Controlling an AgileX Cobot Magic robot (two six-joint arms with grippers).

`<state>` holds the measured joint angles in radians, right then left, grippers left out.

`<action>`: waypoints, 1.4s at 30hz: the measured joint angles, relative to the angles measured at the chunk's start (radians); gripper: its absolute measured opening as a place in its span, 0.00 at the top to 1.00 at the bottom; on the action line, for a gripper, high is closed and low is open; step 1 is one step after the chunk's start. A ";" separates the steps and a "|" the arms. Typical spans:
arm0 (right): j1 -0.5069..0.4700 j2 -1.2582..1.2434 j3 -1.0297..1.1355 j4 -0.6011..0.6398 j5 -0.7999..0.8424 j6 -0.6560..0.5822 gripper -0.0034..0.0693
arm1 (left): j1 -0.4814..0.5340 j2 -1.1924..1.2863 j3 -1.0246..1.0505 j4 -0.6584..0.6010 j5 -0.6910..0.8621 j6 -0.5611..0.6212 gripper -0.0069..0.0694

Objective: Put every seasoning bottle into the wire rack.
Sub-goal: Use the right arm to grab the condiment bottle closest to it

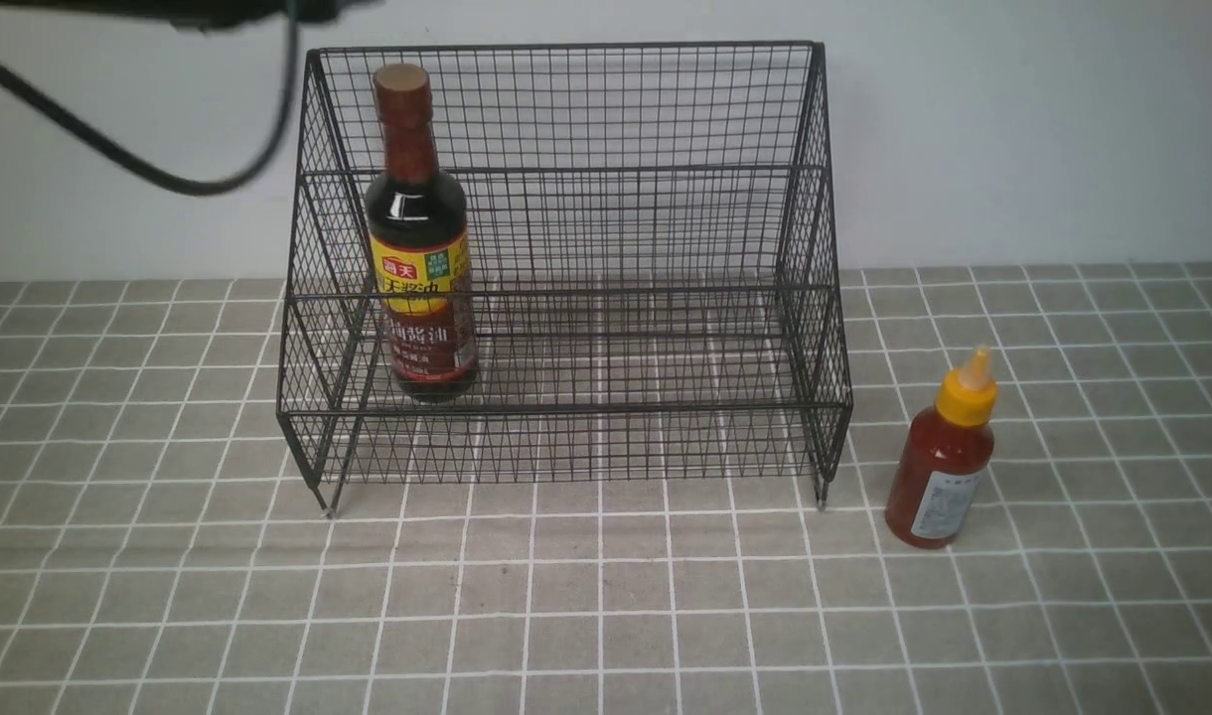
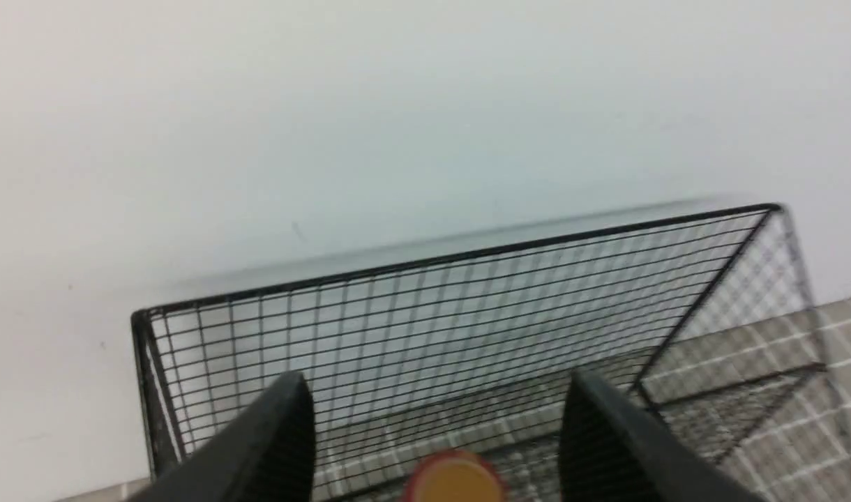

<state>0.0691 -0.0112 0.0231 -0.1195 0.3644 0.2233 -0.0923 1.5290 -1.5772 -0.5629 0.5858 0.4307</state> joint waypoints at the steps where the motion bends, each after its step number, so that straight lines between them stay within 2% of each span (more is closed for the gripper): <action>1: 0.000 0.000 0.000 0.000 0.000 0.000 0.97 | 0.000 -0.024 0.000 0.002 0.026 0.000 0.42; 2: 0.000 0.000 0.000 0.000 0.000 0.000 0.97 | 0.000 -0.047 0.000 0.009 0.051 0.000 0.48; 3: 0.000 0.000 0.000 0.000 0.000 0.000 0.97 | 0.000 -0.053 0.000 0.010 0.057 0.000 0.48; 6: 0.000 0.000 0.000 0.001 0.000 0.000 0.97 | 0.000 -0.152 0.000 0.055 0.179 -0.017 0.78; 8: 0.000 0.000 0.000 0.001 0.000 0.000 0.97 | 0.000 -0.214 0.003 0.080 0.243 -0.038 0.87; 10: 0.000 0.000 0.000 0.001 0.000 0.000 0.97 | 0.000 -0.270 0.031 0.087 0.278 -0.059 0.90; 13: 0.000 0.000 0.000 0.001 0.000 0.000 0.97 | 0.000 -0.372 0.110 0.086 0.293 -0.087 0.92; 17: 0.000 0.000 0.000 0.001 0.000 0.000 0.97 | 0.000 -0.642 0.420 0.083 0.270 -0.105 0.92; 22: 0.000 0.000 0.000 0.001 0.000 0.000 0.97 | 0.000 -0.899 0.652 0.083 0.209 -0.106 0.92; 29: 0.000 0.000 0.000 0.001 0.000 0.000 0.97 | 0.000 -1.274 0.845 0.089 0.207 -0.095 0.92; 32: 0.000 0.000 0.000 0.001 0.000 0.000 0.97 | 0.000 -1.401 0.882 0.132 0.200 -0.079 0.92; 38: 0.000 0.000 0.000 0.001 0.000 0.000 0.97 | 0.000 -1.494 0.959 0.235 0.144 -0.079 0.92; 42: 0.000 0.000 0.000 0.001 0.000 0.000 0.97 | 0.004 -1.501 1.074 0.353 0.061 -0.136 0.92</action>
<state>0.0691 -0.0112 0.0231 -0.1186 0.3644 0.2233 -0.0880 0.0275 -0.5032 -0.2102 0.6467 0.2949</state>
